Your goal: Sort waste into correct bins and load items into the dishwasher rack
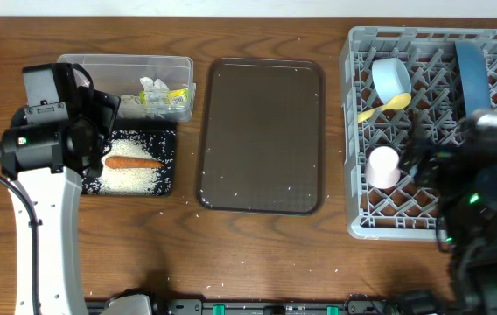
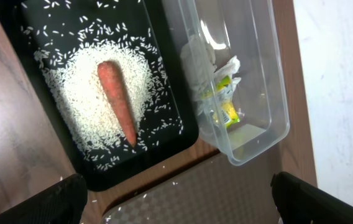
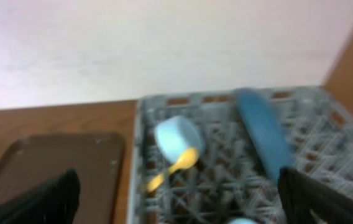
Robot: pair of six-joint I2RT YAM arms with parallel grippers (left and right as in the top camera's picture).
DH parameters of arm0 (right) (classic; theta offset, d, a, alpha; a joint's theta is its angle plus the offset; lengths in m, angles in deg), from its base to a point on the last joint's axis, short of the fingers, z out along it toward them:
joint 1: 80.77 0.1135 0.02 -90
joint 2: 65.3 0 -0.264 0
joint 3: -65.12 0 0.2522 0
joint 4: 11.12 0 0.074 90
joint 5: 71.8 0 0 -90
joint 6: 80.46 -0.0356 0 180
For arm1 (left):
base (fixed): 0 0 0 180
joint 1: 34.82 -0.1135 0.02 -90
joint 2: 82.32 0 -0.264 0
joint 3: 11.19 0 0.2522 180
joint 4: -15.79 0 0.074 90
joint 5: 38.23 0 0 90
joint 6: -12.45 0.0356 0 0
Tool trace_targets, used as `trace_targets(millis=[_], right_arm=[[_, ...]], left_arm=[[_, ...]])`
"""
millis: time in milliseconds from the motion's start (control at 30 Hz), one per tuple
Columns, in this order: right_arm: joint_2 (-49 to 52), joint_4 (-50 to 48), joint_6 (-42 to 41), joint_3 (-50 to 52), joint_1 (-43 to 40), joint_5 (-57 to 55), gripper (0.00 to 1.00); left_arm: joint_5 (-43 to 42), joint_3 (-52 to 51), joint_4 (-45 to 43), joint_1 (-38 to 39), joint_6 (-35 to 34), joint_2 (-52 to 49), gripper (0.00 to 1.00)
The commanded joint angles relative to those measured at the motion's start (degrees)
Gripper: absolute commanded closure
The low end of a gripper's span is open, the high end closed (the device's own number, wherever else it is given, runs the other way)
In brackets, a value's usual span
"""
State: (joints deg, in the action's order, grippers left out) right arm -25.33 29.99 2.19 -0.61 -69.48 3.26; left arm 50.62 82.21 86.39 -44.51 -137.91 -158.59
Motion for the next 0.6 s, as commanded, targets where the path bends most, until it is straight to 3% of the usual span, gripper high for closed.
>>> trace_targets(millis=[0,167,567], right_arm=[[-7.48,-9.51,3.85,13.33,-1.38,10.36,0.01],[-19.12,-19.3,10.67,30.21,-2.05,16.65,0.01],[-35.56,-22.49,5.84,50.25,-3.91,16.87,0.01]], left_arm=[[0.52,0.33,0.31,-0.24,0.31,0.31,0.03],[0.52,0.31,0.31,-0.26,0.31,0.31,0.02],[0.52,0.33,0.33,-0.26,0.31,0.31,0.02]])
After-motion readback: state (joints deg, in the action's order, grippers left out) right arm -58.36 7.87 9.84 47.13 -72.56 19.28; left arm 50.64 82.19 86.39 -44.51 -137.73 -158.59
